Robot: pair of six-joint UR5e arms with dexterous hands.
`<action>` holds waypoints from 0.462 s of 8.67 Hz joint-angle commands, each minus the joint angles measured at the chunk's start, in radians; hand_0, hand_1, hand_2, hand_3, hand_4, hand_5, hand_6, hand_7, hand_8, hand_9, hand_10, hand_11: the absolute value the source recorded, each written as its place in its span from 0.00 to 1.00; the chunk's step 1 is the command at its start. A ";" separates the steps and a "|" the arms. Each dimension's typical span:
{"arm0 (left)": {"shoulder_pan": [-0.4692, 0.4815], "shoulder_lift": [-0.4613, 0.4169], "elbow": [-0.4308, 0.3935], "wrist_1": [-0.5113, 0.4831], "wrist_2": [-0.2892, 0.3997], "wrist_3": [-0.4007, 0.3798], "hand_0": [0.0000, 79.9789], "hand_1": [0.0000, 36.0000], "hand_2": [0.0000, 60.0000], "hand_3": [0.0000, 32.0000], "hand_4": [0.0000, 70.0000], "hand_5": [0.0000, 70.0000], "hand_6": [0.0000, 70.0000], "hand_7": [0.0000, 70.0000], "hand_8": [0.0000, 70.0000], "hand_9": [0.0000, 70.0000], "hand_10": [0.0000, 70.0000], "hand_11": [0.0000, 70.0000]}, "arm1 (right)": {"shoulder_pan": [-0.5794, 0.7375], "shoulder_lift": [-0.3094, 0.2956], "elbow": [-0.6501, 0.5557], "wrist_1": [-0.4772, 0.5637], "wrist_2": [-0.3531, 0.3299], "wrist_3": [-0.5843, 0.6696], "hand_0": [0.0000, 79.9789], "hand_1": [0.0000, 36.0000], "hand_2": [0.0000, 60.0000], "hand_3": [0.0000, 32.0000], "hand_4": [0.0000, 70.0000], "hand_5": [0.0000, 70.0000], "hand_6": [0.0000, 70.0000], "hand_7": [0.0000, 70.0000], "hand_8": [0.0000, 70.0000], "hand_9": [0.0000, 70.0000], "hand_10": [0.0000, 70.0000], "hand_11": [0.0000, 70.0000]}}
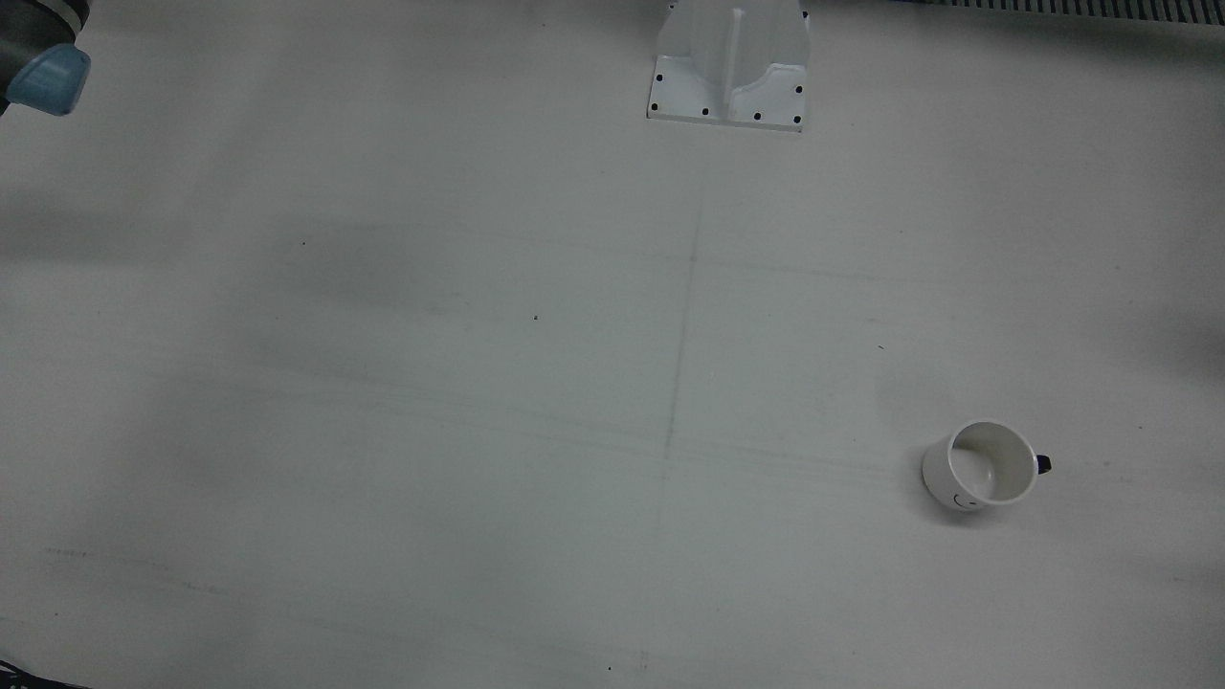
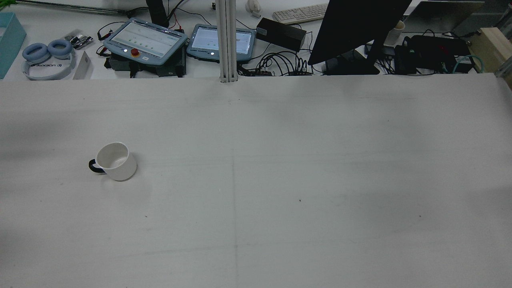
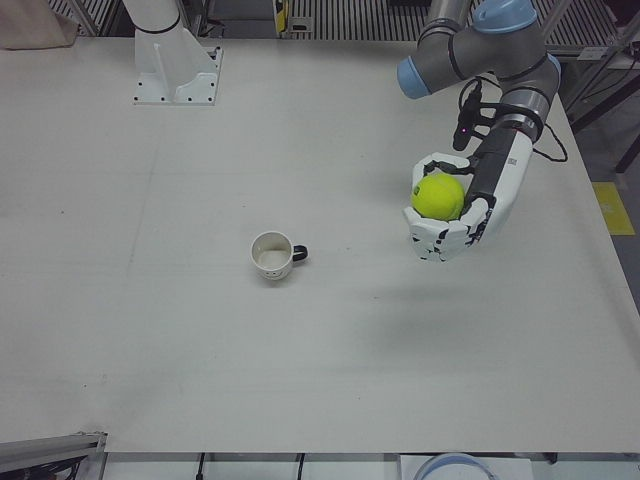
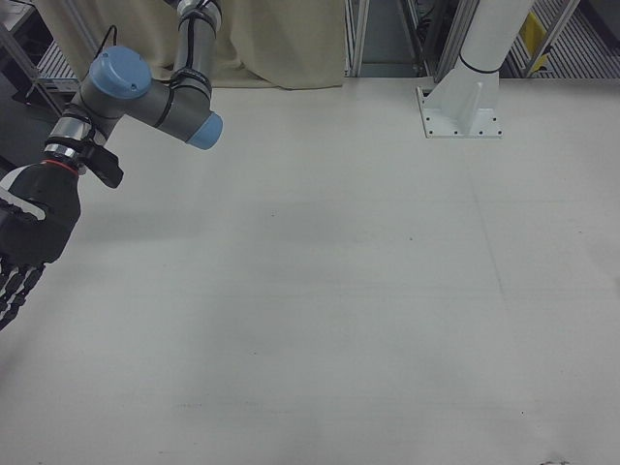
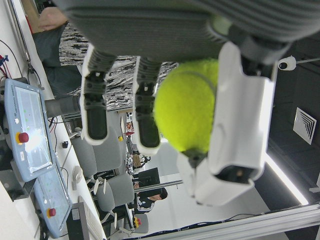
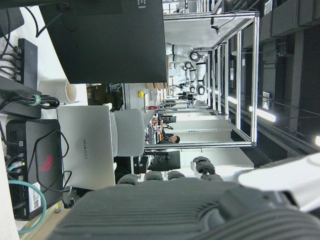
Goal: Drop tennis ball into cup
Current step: 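Carry the tennis ball in the left hand toward the white mug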
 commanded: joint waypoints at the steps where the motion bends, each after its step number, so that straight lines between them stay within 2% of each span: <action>1: 0.174 0.042 -0.062 -0.009 -0.012 0.169 1.00 1.00 1.00 1.00 0.19 0.48 1.00 0.95 0.74 0.68 0.45 0.68 | 0.000 0.000 0.000 0.000 0.000 0.000 0.00 0.00 0.00 0.00 0.00 0.00 0.00 0.00 0.00 0.00 0.00 0.00; 2: 0.250 0.034 -0.065 -0.006 -0.061 0.178 1.00 1.00 1.00 1.00 0.17 0.47 1.00 0.94 0.73 0.67 0.45 0.68 | 0.000 0.000 0.000 0.000 0.000 0.000 0.00 0.00 0.00 0.00 0.00 0.00 0.00 0.00 0.00 0.00 0.00 0.00; 3: 0.342 0.034 -0.080 -0.009 -0.127 0.219 1.00 1.00 1.00 1.00 0.17 0.51 1.00 0.90 0.74 0.66 0.45 0.68 | 0.000 0.000 0.000 0.000 0.000 0.000 0.00 0.00 0.00 0.00 0.00 0.00 0.00 0.00 0.00 0.00 0.00 0.00; 4: 0.403 0.033 -0.083 -0.008 -0.152 0.247 1.00 1.00 1.00 1.00 0.18 0.51 1.00 0.90 0.75 0.67 0.45 0.68 | 0.000 0.000 0.000 0.000 0.000 0.000 0.00 0.00 0.00 0.00 0.00 0.00 0.00 0.00 0.00 0.00 0.00 0.00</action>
